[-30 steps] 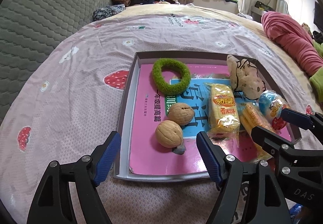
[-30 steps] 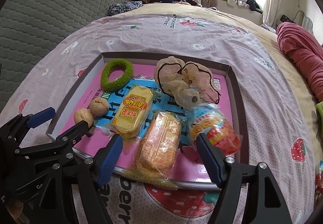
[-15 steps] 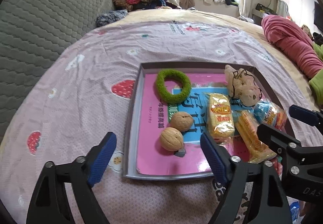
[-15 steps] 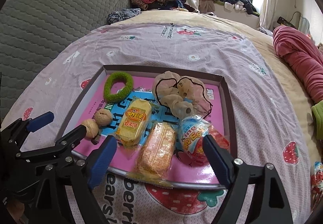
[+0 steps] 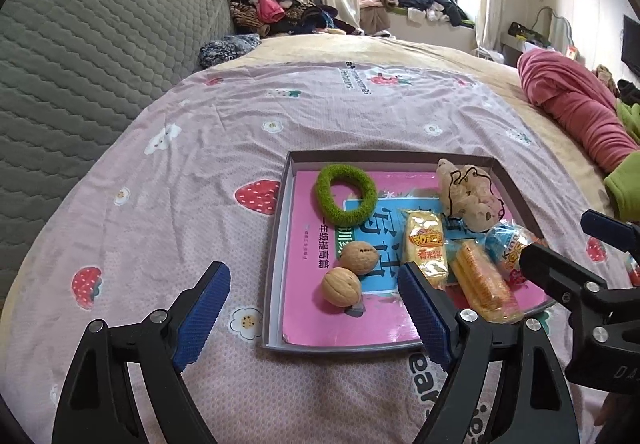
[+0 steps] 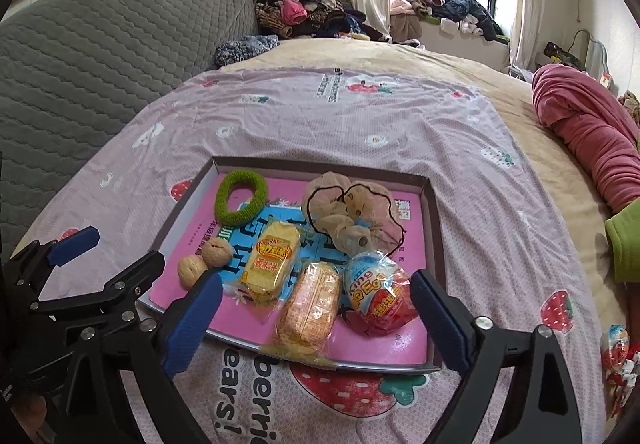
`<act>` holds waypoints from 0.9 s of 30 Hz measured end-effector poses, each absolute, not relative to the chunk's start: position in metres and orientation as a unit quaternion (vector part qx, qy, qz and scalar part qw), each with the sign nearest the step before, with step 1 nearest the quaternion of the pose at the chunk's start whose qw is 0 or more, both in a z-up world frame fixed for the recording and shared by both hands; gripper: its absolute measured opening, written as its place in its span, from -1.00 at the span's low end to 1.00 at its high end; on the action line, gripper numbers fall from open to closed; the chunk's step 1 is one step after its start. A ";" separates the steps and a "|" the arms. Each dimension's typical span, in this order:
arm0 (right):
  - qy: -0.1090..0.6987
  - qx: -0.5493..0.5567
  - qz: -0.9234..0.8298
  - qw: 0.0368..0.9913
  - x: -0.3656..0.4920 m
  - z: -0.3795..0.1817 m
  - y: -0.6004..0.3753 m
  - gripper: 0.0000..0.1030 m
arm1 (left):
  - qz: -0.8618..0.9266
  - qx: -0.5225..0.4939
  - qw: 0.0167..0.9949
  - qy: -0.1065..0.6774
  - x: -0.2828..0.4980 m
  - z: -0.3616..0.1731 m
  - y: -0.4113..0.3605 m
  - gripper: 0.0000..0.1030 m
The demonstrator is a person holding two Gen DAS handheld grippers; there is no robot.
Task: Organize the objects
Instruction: 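Withdraw both tools from the tray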
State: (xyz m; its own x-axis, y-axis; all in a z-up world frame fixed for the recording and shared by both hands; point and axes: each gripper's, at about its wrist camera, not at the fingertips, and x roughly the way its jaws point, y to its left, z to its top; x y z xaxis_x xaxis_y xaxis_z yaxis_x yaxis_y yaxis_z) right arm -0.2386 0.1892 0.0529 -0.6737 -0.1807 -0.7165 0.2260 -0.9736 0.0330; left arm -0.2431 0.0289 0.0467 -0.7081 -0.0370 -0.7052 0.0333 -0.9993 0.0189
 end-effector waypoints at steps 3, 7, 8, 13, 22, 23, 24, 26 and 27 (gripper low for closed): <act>0.029 0.381 -0.918 0.110 -0.234 0.061 0.190 0.89 | -0.925 0.379 0.021 -0.004 -0.239 0.052 0.029 0.69; 0.028 0.371 -0.922 0.110 -0.227 0.071 0.192 0.89 | -0.928 0.370 0.032 -0.012 -0.230 0.062 0.030 0.69; 0.028 0.367 -0.923 0.110 -0.224 0.074 0.192 0.89 | -0.929 0.368 0.039 -0.016 -0.228 0.064 0.030 0.69; 0.030 0.357 -0.927 0.111 -0.214 0.087 0.192 0.92 | -0.930 0.364 0.046 -0.023 -0.218 0.076 0.030 0.69; 0.028 0.338 -0.934 0.108 -0.197 0.106 0.197 0.98 | -0.939 0.340 0.046 -0.012 -0.196 0.102 0.029 0.69; 0.027 0.336 -0.935 0.109 -0.195 0.108 0.198 0.98 | -0.940 0.339 0.045 -0.011 -0.194 0.103 0.029 0.69; 0.026 0.335 -0.936 0.109 -0.193 0.109 0.199 0.98 | -0.940 0.339 0.044 -0.011 -0.192 0.104 0.030 0.69; 0.027 0.333 -0.936 0.107 -0.189 0.113 0.201 0.98 | -0.940 0.340 0.043 -0.010 -0.187 0.106 0.031 0.69; 0.028 0.332 -0.937 0.106 -0.187 0.114 0.201 0.98 | -0.939 0.340 0.041 -0.009 -0.184 0.106 0.032 0.69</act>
State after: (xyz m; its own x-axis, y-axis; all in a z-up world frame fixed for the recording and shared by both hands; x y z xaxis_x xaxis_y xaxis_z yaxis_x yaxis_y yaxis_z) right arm -0.1871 0.2014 0.1140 -0.7569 -0.1808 -0.6280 0.2181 -0.9758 0.0181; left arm -0.1838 0.0318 0.1062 -0.7653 -0.0831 -0.6383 0.0704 -0.9965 0.0454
